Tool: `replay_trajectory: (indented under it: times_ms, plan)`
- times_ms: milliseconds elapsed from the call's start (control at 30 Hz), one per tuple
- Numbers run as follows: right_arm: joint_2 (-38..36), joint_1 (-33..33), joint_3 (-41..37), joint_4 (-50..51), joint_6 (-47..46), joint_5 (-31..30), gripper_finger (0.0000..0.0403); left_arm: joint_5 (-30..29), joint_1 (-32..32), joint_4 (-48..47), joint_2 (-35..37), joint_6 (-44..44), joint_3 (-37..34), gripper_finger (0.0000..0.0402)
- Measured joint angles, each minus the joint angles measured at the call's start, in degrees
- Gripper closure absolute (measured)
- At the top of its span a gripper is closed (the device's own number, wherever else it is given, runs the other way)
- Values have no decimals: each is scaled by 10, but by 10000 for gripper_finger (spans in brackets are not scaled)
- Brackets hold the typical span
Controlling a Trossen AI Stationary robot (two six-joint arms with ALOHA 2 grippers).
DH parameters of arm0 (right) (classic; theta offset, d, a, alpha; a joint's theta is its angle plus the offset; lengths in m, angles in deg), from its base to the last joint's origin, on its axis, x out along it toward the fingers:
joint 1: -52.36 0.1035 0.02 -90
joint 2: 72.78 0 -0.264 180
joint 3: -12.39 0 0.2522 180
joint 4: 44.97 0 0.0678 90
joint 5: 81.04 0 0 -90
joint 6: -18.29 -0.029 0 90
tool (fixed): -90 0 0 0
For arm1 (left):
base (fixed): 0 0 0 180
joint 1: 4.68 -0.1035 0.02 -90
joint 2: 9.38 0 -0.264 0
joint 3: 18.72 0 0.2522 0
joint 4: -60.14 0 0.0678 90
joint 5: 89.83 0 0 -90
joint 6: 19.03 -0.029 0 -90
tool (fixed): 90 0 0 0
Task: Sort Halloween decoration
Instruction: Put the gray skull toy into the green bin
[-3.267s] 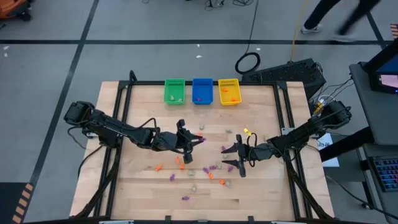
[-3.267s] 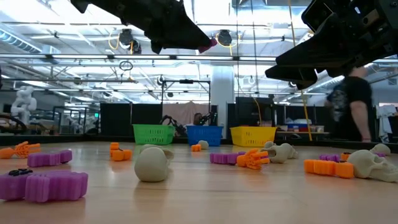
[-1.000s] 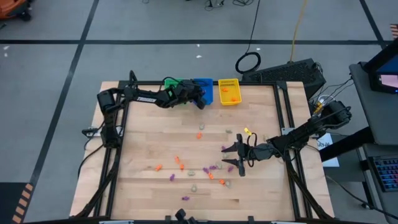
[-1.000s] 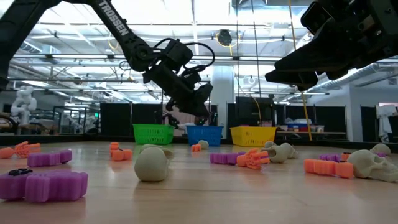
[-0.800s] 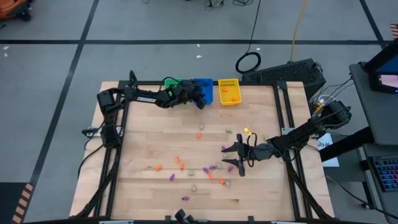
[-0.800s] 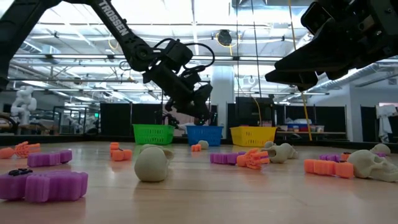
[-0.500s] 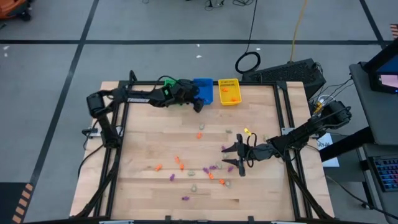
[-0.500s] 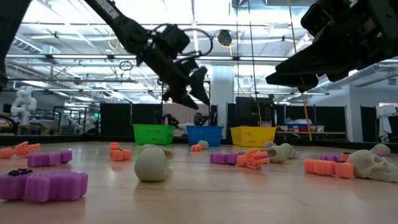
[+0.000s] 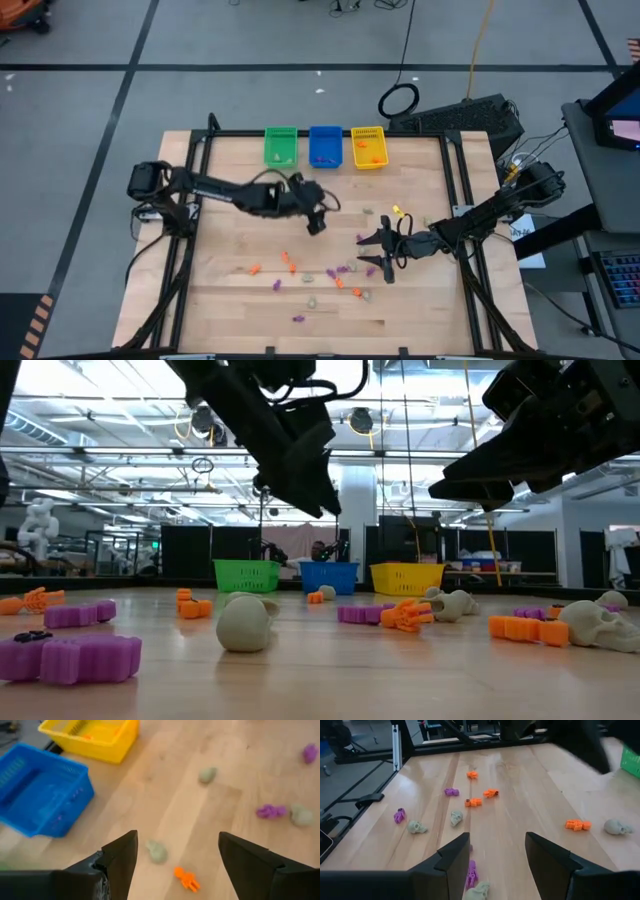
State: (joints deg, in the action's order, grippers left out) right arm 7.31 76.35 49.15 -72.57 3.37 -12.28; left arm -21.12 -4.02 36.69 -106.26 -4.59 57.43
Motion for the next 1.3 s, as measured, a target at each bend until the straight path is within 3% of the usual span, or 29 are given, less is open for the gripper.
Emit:
replay_trajectory:
  times_ms: [100,200,667,1300]
  plan:
    - [0,0,0,-3,1,-2,222,-64,23,4,-6,45,0,127]
    - [0,0,0,-3,1,-15,222,-92,31,-3,-18,81,0,127]
    - [0,0,0,-2,2,-16,222,-99,12,54,-116,207,0,127]
    - [0,0,0,-3,4,-16,222,-116,6,67,-154,244,0,127]
